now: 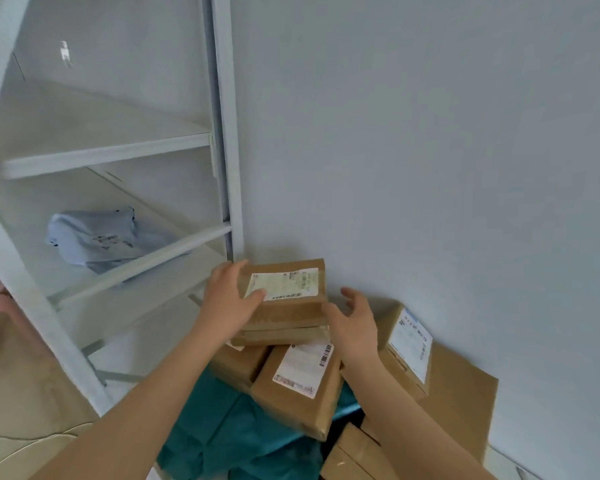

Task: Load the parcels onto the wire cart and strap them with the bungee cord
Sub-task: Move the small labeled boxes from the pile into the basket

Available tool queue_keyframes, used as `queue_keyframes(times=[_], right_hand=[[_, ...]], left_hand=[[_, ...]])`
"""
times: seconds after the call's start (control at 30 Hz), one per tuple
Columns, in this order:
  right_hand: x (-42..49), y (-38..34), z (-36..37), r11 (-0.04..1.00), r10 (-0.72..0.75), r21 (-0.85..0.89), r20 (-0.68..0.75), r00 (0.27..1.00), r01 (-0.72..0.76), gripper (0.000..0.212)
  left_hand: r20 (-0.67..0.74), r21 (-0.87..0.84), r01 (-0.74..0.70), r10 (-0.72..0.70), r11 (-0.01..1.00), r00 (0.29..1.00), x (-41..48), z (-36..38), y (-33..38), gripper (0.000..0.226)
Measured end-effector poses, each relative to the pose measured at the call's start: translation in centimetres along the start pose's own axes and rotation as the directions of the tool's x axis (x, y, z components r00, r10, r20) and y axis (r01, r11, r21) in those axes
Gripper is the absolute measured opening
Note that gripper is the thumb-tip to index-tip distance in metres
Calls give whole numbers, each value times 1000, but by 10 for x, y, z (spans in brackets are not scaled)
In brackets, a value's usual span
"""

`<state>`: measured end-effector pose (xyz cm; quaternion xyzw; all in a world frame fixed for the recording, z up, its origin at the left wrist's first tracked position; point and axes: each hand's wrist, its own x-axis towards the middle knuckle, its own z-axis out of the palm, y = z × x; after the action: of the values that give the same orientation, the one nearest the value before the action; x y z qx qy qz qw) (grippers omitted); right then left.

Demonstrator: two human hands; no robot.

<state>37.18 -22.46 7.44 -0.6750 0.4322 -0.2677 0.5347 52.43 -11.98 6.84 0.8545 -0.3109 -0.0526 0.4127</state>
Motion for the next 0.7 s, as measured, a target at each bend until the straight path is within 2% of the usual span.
queue_keyframes(times=[0.1,0.17,0.23,0.3,0.37,0.47,0.6,0.7], right_hand=[[12,-3,17,997,71,-27,-3,997,-71,58],[18,-3,26,987,160,-14,31,987,-160,66],[22,-2,32,972,233,17,46,971,-234,71],[27,-1,37,961,273,32,32,961,-274,75],[29,-4,39,954,296,31,27,955,-297,74],[29,-7,41,951,301,53,48,952,-304,67],[31,-7,42,959,247,137,21,969,-247,59],[33,-14,41,970,173,174,4,985,-171,49]], left_hand=[[66,-69,70,-65,995,996,32,2,-16,73],[168,-163,185,-157,969,973,48,6,-24,80],[325,-285,346,-250,894,912,62,11,-37,90],[467,-380,502,-307,777,829,74,14,-49,92],[580,-428,595,-297,680,758,82,16,-55,72],[642,-455,619,-246,640,726,87,17,-53,46],[616,-515,595,-216,617,757,90,11,-42,43],[598,-566,568,-177,598,782,91,0,-29,29]])
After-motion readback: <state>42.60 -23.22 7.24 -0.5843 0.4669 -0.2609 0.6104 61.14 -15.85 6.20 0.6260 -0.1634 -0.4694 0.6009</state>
